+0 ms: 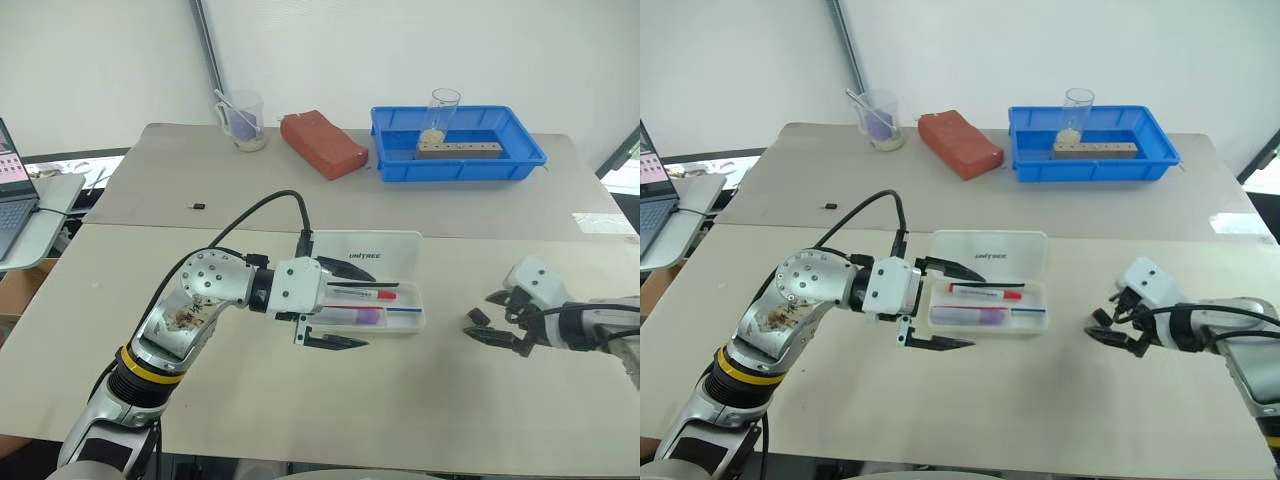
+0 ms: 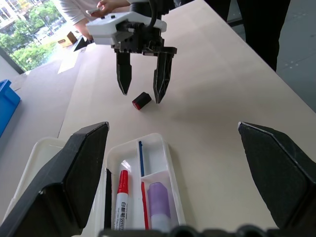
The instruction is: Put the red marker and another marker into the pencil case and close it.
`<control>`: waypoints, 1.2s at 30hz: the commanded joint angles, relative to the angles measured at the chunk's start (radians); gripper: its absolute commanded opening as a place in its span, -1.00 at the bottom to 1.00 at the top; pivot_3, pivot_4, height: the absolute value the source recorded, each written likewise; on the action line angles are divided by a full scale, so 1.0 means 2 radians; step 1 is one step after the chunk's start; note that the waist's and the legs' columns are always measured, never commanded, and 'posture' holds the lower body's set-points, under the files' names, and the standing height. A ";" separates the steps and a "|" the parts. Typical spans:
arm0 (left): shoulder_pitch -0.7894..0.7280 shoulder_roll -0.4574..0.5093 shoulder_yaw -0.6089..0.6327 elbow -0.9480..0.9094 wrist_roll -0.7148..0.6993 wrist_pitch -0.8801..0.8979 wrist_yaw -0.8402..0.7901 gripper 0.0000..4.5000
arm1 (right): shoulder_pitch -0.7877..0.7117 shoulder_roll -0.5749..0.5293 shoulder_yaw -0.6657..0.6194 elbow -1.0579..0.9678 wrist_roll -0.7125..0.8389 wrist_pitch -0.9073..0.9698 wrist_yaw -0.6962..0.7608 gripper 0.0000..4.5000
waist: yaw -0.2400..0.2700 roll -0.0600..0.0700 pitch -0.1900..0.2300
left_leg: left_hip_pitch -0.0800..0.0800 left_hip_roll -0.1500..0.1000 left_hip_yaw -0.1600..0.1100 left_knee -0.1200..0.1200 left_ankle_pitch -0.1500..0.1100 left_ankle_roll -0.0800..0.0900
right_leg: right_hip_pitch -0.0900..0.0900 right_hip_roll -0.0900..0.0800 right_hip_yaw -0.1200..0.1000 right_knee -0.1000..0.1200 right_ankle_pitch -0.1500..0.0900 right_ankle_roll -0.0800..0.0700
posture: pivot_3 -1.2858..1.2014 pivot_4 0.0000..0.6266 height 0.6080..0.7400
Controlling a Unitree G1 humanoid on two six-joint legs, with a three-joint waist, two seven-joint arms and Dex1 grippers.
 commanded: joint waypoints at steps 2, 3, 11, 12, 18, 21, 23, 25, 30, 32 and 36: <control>0.004 0.005 0.009 -0.010 -0.005 -0.014 0.003 0.99 | -0.017 -0.004 0.002 0.005 -0.011 0.020 -0.007 0.89 | 0.000 0.000 0.000 | 0.000 0.000 0.000 0.000 0.000 0.000 | 0.000 0.000 0.000 0.000 0.000 0.000 | 0.03 -0.52 1.00; 0.006 0.006 0.010 -0.009 -0.005 -0.015 0.003 1.00 | -0.019 -0.002 0.004 0.010 -0.014 0.021 -0.009 0.76 | 0.000 0.000 0.000 | 0.000 0.000 0.000 0.000 0.000 0.000 | 0.000 0.000 0.000 0.000 0.000 0.000 | 0.03 -0.52 1.00; 0.012 0.008 0.011 -0.006 -0.004 -0.018 0.008 1.00 | -0.032 0.009 0.004 0.023 -0.021 0.017 -0.015 -0.44 | 0.000 0.000 0.000 | 0.000 0.000 0.000 0.000 0.000 0.000 | 0.000 0.000 0.000 0.000 0.000 0.000 | 0.03 -0.52 1.00; 0.012 0.008 0.010 -0.007 -0.003 -0.018 0.009 1.00 | -0.033 0.009 0.004 0.023 -0.022 0.017 -0.014 -0.59 | 0.000 0.000 0.000 | 0.000 0.000 0.000 0.000 0.000 0.000 | 0.000 0.000 0.000 0.000 0.000 0.000 | 0.03 -0.52 1.00; 0.013 0.011 0.011 -0.005 -0.003 -0.020 0.011 1.00 | -0.044 0.004 -0.001 -0.032 0.010 0.013 0.025 -0.93 | 0.000 0.001 0.000 | 0.000 0.000 0.000 0.000 0.000 0.000 | 0.000 0.000 0.000 0.000 0.000 0.000 | 0.03 -0.52 1.00; 0.019 0.022 0.018 -0.010 -0.011 -0.014 0.004 1.00 | -0.056 0.009 0.006 -0.094 0.040 0.021 0.047 -0.93 | -0.001 0.001 0.000 | 0.000 0.000 0.000 0.000 0.000 0.000 | 0.000 0.000 0.000 0.000 0.000 0.000 | 0.03 -0.52 1.00; 0.027 0.040 0.021 -0.016 -0.018 -0.009 -0.011 1.00 | -0.080 0.020 0.028 -0.123 0.038 0.020 0.043 -0.93 | -0.005 0.001 0.000 | 0.000 0.000 0.000 0.000 0.000 0.000 | 0.000 0.000 0.000 0.000 0.000 0.000 | 0.03 -0.52 1.00; 0.032 0.056 0.024 -0.019 -0.021 -0.005 -0.019 1.00 | -0.103 0.027 0.060 -0.130 0.014 0.011 0.033 -0.93 | -0.006 0.001 0.000 | 0.000 0.000 0.000 0.000 0.000 0.000 | 0.000 0.000 0.000 0.000 0.000 0.000 | 0.03 -0.52 1.00; 0.033 0.066 0.028 -0.024 -0.026 0.004 -0.017 1.00 | -0.135 0.042 0.120 -0.105 -0.023 -0.012 0.038 -0.93 | 0.000 0.002 0.000 | 0.000 0.000 0.000 0.001 0.000 0.000 | 0.000 0.000 0.000 0.000 0.000 0.000 | 0.03 -0.52 1.00; 0.033 0.067 0.026 -0.028 -0.025 0.008 -0.013 1.00 | -0.140 0.045 0.136 -0.088 -0.039 -0.027 0.042 -0.93 | 0.001 0.003 -0.001 | 0.000 0.000 0.000 0.002 -0.001 0.001 | 0.000 0.000 0.000 0.000 0.000 0.000 | 0.03 -0.52 1.00; 0.035 0.066 0.025 -0.039 -0.024 0.018 -0.003 1.00 | -0.148 0.051 0.152 -0.068 -0.053 -0.043 0.050 -0.93 | 0.002 0.003 -0.001 | 0.000 0.000 0.000 0.003 -0.001 0.002 | 0.000 0.000 0.000 0.000 0.000 0.000 | 0.03 -0.52 1.00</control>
